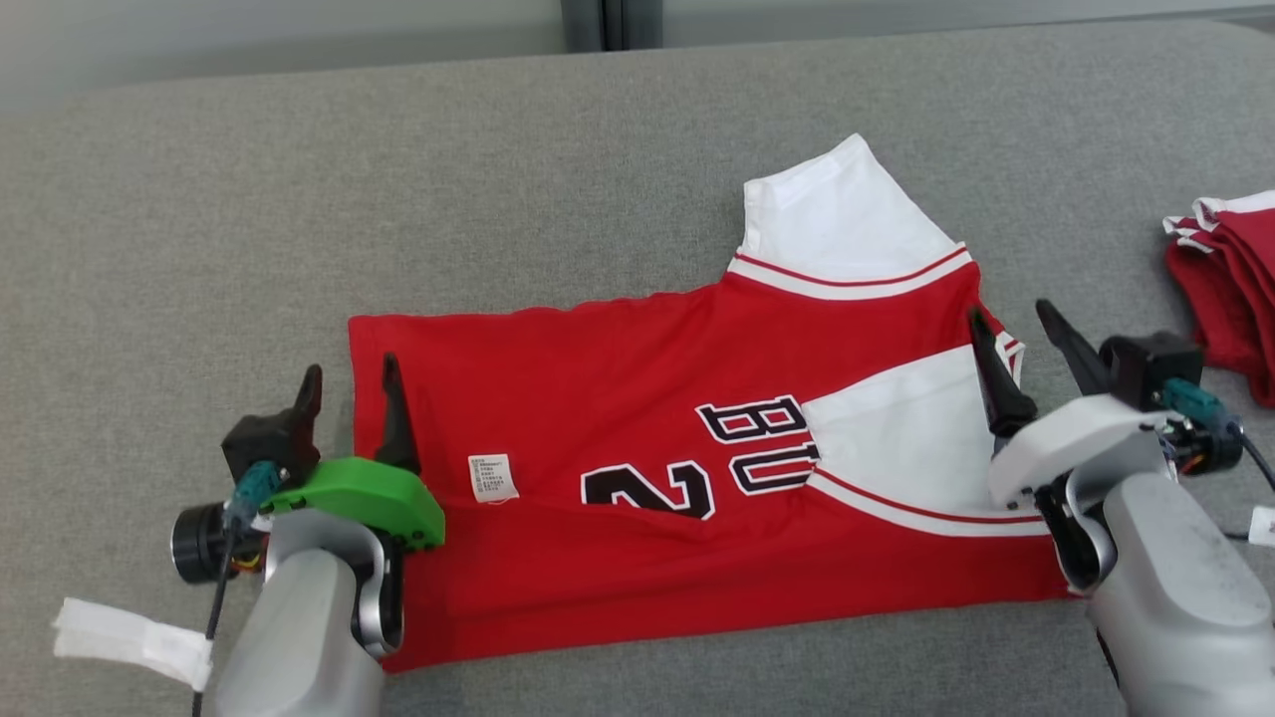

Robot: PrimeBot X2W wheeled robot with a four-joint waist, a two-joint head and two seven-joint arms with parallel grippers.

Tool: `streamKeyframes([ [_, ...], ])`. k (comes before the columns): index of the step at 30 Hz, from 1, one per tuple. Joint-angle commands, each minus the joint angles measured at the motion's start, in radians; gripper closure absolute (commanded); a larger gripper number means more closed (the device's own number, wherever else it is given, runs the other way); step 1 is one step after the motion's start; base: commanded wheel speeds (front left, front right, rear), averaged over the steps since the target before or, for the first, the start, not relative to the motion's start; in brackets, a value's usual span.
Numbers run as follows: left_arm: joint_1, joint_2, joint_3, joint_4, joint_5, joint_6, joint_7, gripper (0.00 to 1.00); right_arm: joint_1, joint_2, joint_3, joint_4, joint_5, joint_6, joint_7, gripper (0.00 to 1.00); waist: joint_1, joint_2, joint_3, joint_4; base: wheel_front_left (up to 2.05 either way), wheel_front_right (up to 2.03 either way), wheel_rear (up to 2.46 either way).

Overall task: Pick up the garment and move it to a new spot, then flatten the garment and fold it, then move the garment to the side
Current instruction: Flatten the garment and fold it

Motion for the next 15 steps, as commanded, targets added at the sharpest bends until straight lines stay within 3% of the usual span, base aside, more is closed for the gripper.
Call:
streamKeyframes([
  [1, -0.039, 0.010, 0.011, 0.021, 0.009, -0.009, 0.000, 0.00, -0.032, -0.013, 0.010, 0.007, -0.010, -0.002, 0.000, 0.00, 0.0000, -0.0001, 0.057, -0.010, 0.00, 0.00, 0.00],
  [10, -0.192, 0.018, 0.027, 0.179, 0.052, -0.056, 0.000, 0.00, -0.237, -0.050, 0.098, 0.067, -0.036, -0.002, 0.019, 0.00, 0.0000, -0.0001, 0.140, -0.008, 0.00, 0.00, 0.00],
  [11, -0.201, 0.018, 0.030, 0.190, 0.052, -0.058, 0.000, 0.07, -0.256, -0.053, 0.105, 0.076, -0.039, -0.002, 0.022, 0.00, 0.0000, -0.0001, 0.145, -0.006, 0.00, 0.00, 0.00],
  [12, -0.216, 0.017, 0.032, 0.197, 0.058, -0.058, 0.000, 0.31, -0.281, -0.057, 0.114, 0.086, -0.042, -0.002, 0.030, 0.00, 0.0000, -0.0001, 0.154, -0.001, 0.00, 0.00, 0.00],
  [14, -0.232, 0.014, 0.032, 0.211, 0.063, -0.060, 0.000, 1.00, -0.325, -0.063, 0.133, 0.106, -0.047, -0.002, 0.042, 0.00, 0.0000, -0.0001, 0.166, 0.006, 0.00, 0.00, 0.00],
  [15, -0.241, 0.013, 0.033, 0.215, 0.064, -0.061, 0.000, 1.00, -0.349, -0.066, 0.141, 0.121, -0.045, -0.002, 0.053, 0.00, 0.0000, -0.0001, 0.173, 0.011, 0.00, 0.00, 0.00],
])
